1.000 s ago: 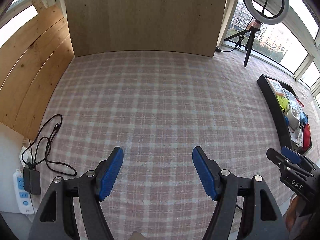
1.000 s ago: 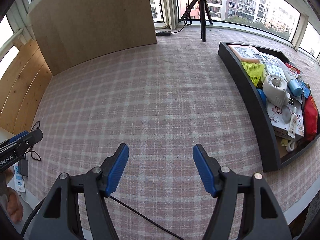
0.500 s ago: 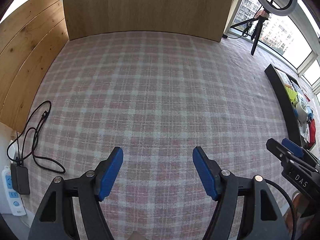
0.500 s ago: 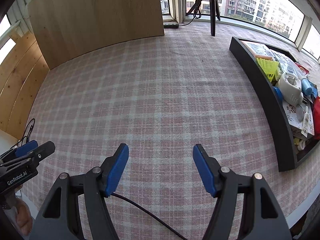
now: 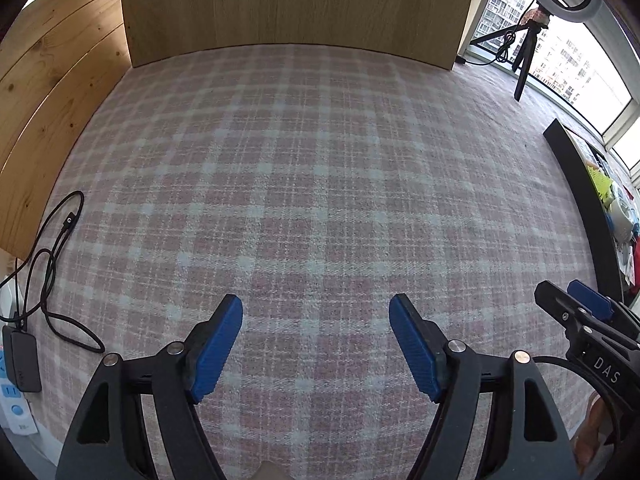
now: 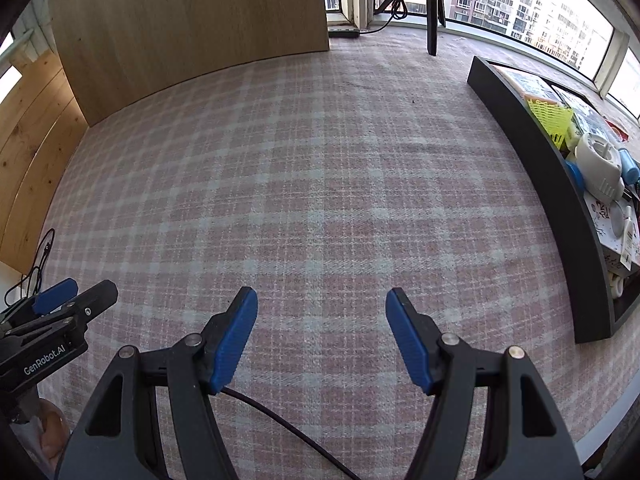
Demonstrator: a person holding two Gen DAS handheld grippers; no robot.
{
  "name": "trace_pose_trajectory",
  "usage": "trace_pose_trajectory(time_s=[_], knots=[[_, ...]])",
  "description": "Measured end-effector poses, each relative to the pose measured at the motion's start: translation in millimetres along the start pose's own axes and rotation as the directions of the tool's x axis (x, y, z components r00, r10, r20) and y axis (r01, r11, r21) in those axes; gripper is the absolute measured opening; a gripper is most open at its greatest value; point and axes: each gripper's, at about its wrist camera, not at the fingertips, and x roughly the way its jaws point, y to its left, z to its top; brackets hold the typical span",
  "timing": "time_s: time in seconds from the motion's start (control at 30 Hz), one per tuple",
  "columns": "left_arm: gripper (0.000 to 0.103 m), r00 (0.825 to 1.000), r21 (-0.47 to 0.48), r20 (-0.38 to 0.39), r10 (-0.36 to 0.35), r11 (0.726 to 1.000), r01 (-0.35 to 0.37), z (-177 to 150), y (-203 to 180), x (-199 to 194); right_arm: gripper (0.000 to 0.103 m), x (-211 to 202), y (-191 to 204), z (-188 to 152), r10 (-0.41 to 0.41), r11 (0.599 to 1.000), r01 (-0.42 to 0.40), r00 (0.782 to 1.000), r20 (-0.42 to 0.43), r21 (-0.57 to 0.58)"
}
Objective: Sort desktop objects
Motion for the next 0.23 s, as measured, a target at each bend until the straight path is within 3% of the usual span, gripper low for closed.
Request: trace_pose_trajectory(time_s=[0.23], knots=[[0.074,1.0,0.007,-0.01,-0.004,1.0,0.004,-6.5,-4.2,13.4,0.066,14.6,-3.7,-1.8,-0.006,1.0,0.006,1.0,-0.013,0.005]])
